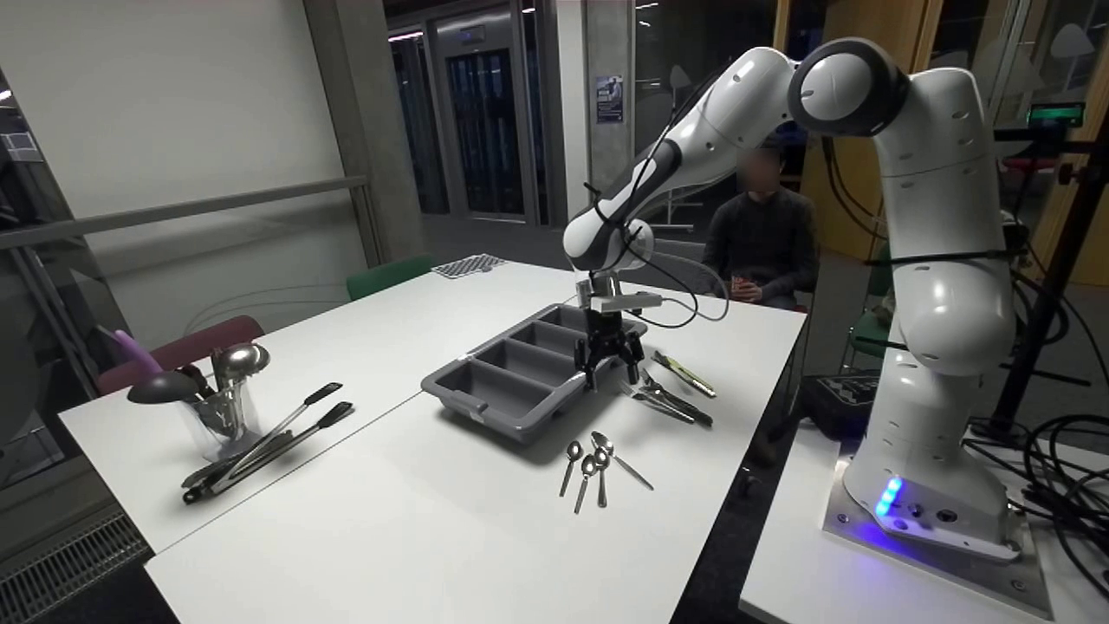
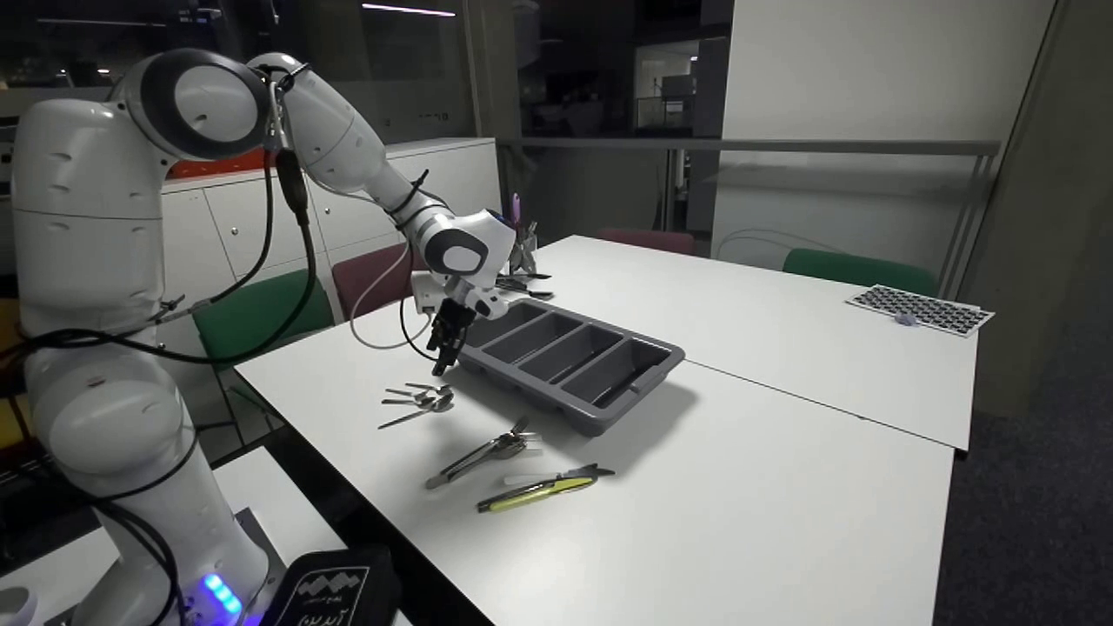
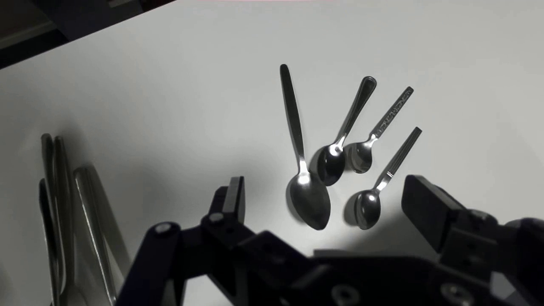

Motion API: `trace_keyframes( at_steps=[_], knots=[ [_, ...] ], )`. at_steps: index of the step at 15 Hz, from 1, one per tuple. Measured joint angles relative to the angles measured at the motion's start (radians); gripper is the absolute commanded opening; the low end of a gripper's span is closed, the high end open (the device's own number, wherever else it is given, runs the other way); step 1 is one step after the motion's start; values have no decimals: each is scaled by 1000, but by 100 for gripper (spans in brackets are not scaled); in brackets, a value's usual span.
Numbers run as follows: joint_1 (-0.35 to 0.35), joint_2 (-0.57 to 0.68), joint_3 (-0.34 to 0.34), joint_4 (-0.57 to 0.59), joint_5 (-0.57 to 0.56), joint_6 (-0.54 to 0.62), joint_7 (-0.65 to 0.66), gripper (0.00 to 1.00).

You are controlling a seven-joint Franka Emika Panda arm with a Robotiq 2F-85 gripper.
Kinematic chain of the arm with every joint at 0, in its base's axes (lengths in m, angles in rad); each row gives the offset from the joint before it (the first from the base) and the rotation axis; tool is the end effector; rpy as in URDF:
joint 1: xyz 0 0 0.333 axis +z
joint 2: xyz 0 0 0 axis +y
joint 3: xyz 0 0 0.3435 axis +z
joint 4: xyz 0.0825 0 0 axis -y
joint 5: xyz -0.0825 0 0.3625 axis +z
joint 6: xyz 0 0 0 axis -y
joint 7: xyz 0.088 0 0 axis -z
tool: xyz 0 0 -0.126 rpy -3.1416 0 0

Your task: Put one silver spoon on the cutlery holder.

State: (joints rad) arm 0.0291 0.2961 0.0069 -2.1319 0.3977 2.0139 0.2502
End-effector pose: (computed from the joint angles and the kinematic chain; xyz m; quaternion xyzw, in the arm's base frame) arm 0.5118 0.0479 0.2706 -0.9409 0.2214 0.2221 0.1279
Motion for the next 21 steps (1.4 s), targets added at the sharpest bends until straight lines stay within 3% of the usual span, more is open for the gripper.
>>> trace_keyframes(
  at_steps=[21],
  knots=[
    [12, 202, -8, 127, 17, 53, 355, 100]
  ],
)
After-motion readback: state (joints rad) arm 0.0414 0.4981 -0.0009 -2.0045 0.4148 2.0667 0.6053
